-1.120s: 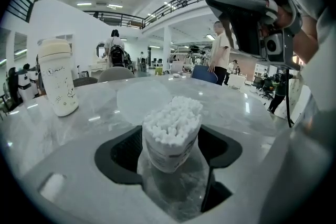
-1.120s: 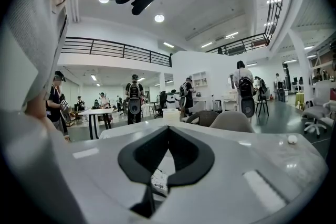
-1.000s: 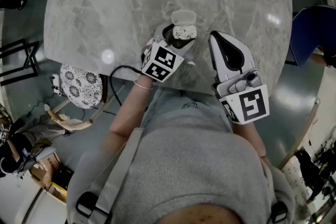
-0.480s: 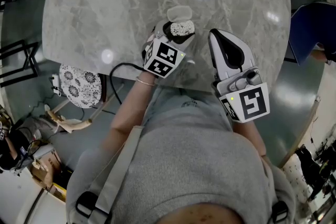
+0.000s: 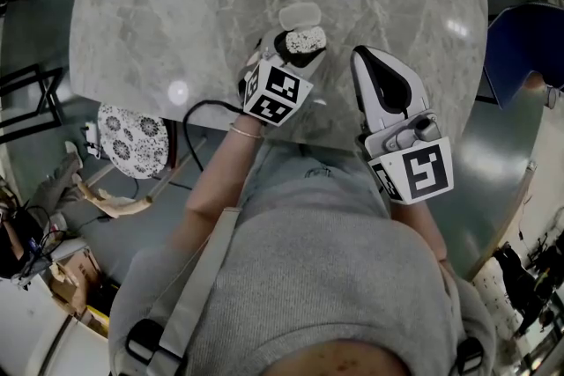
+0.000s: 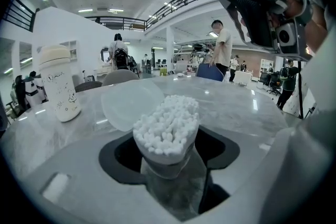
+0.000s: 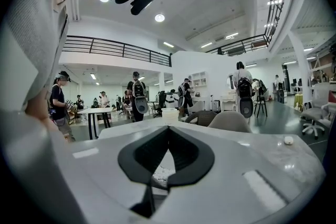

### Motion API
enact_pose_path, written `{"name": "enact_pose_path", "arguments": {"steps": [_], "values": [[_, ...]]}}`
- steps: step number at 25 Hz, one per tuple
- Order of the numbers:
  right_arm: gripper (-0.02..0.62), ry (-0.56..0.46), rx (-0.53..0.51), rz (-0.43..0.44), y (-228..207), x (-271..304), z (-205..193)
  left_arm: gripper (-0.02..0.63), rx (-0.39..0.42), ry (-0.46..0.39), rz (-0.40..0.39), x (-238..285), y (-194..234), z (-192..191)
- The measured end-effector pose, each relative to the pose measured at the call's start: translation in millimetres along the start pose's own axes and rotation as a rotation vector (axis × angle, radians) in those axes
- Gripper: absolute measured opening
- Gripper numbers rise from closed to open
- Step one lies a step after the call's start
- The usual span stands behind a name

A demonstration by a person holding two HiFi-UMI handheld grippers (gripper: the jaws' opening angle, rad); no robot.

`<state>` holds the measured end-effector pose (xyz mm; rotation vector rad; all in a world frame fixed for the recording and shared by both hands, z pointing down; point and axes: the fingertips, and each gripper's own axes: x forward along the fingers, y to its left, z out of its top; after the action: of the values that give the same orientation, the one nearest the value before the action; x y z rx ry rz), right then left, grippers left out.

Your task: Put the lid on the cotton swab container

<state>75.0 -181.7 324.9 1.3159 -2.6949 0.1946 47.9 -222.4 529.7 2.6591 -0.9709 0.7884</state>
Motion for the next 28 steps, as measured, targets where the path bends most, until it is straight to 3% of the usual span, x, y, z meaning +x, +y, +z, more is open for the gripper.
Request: {"name": "enact_pose_path", "arguments": {"steps": [13, 28], "values": [[0.002, -0.005, -0.006, -0.004, 4.6, -6.2, 0.2, 0.273, 0.010, -0.035, -0.009, -10.8, -1.2, 6.7], [0.002, -0.030, -0.035, 0.023, 19.4, -12.6, 10.2, 0.269, 0.030, -0.017, -0.116, -50.7, -25.0, 20.8]]}}
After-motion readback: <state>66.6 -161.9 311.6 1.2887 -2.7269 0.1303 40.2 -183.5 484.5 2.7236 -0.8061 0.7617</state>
